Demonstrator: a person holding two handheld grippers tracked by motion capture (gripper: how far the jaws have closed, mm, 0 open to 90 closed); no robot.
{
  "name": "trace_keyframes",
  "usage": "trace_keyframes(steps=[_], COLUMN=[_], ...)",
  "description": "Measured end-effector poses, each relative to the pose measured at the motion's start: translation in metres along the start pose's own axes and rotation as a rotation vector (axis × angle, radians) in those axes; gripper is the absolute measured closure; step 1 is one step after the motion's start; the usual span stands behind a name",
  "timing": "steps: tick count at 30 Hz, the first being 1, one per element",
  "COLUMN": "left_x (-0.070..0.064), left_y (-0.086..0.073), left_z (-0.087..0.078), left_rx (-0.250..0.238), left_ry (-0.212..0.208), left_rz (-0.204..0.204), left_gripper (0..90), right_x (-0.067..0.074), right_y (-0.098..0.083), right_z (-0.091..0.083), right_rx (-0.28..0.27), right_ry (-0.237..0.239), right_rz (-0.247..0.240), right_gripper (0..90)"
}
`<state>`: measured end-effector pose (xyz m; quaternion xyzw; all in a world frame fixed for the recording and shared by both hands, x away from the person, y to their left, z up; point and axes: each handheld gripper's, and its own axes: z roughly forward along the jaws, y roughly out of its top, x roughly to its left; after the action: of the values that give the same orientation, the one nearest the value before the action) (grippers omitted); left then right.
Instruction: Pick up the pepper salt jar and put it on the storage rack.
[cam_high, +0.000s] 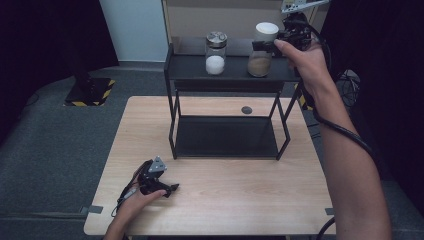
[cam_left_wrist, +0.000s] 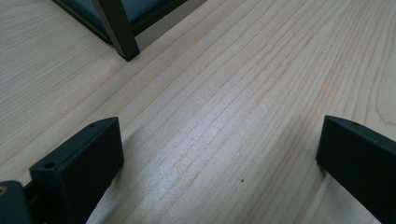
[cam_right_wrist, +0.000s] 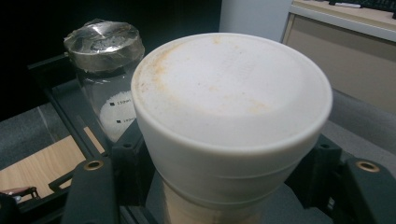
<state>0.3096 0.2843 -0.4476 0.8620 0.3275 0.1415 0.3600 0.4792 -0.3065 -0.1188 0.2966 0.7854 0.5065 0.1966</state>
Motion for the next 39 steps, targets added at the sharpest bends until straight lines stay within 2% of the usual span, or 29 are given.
trace_keyframes(steps=[7, 8, 9, 10, 14, 15, 18, 24, 28, 31, 39], left_x=[0.000, 0.000, 0.000, 0.000, 0.000, 0.000, 0.000, 0.000, 0.000, 0.000, 0.000], left_y=[0.000, 0.000, 0.000, 0.000, 0.000, 0.000, 0.000, 0.000, 0.000, 0.000, 0.000], left_z=[0.000, 0.000, 0.000, 0.000, 0.000, 0.000, 0.000, 0.000, 0.000, 0.000, 0.000], left_rx=[0.000, 0.000, 0.000, 0.000, 0.000, 0.000, 0.000, 0.000, -0.002, -0.002, 0.000], left_ry=[0.000, 0.000, 0.000, 0.000, 0.000, 0.000, 0.000, 0.000, 0.000, 0.001, 0.000], left_rz=[0.000, 0.000, 0.000, 0.000, 0.000, 0.000, 0.000, 0.002, 0.000, 0.000, 0.001], left_gripper=[0.0, 0.0, 0.0, 0.0, 0.0, 0.0, 0.0, 0.0, 0.0, 0.0, 0.0], right_x=[-0.001, -0.001, 0.000, 0.000, 0.004, 0.008, 0.011, 0.020, 0.027, 0.035, 0.049], right_y=[0.001, 0.001, 0.002, 0.002, -0.001, -0.001, -0.003, -0.011, -0.018, -0.021, -0.043], right_z=[0.002, 0.002, 0.002, 0.002, -0.006, -0.011, -0.016, -0.030, -0.036, -0.039, -0.044], right_rx=[0.000, 0.002, 0.006, 0.006, -0.010, -0.005, 0.000, 0.007, 0.005, 0.023, 0.011], right_ry=[0.006, 0.004, -0.005, -0.005, -0.020, -0.033, -0.051, -0.072, -0.055, -0.062, -0.042], right_rz=[0.011, 0.010, 0.003, 0.003, -0.017, -0.037, -0.049, -0.053, -0.057, -0.058, -0.056], right_gripper=[31.3, 29.4, 23.3, 23.3, 12.4, 10.3, 7.7, 4.6, 4.0, 4.0, 3.3])
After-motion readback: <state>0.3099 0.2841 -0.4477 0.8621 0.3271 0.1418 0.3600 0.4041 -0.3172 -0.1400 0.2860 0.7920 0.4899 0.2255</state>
